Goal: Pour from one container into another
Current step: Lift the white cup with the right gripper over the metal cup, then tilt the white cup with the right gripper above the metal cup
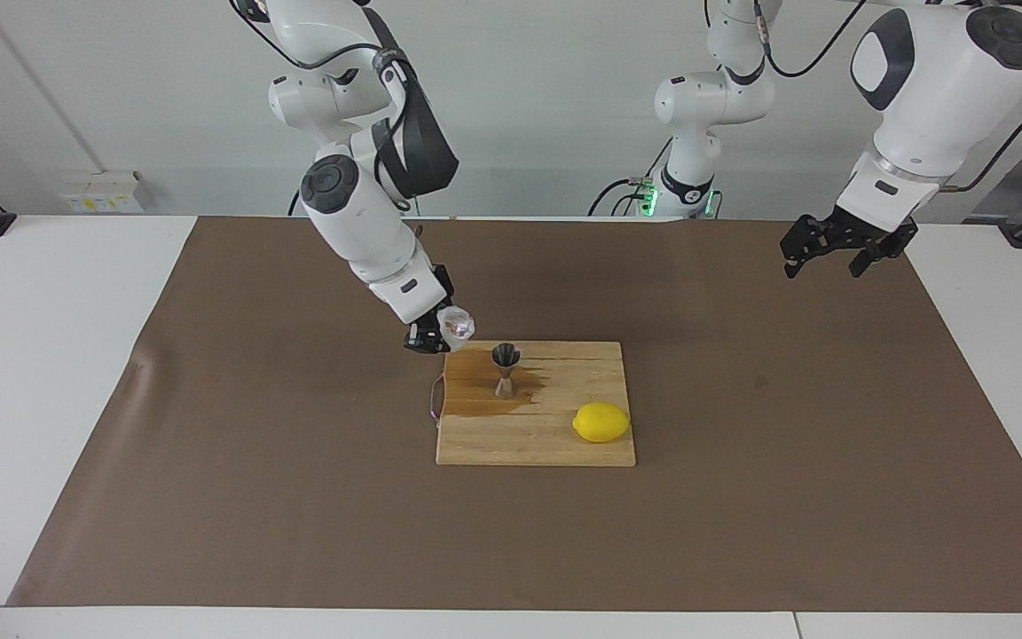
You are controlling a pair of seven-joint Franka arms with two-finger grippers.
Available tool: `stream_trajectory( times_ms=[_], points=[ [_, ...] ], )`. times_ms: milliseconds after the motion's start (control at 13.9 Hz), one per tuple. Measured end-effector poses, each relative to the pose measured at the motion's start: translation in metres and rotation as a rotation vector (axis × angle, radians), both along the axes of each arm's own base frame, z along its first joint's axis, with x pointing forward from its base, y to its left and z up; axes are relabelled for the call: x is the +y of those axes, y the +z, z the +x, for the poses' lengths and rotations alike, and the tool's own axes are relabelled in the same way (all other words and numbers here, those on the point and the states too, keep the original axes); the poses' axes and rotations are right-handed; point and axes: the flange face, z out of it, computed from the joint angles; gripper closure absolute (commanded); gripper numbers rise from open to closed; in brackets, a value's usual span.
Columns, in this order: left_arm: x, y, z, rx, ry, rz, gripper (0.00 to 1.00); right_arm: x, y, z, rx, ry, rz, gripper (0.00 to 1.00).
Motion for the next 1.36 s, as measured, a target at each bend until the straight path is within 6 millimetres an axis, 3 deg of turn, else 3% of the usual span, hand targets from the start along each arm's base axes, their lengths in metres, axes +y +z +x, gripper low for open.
stream_trajectory(
  times_ms=[287, 718, 1365],
  points=[
    [-0.001, 0.016, -0.011, -0.004, -0.001, 0.004, 0.00, 0.018, 0.002, -0.004, -0.029, -0.049, -0.048, 0.63],
    [0.000, 0.015, -0.012, 0.005, 0.000, 0.005, 0.00, 0.056, 0.007, -0.015, -0.087, -0.043, -0.125, 0.63],
    [0.003, 0.014, -0.012, 0.006, 0.005, 0.005, 0.00, 0.064, -0.010, -0.014, -0.086, -0.027, -0.145, 0.63]
  ],
)
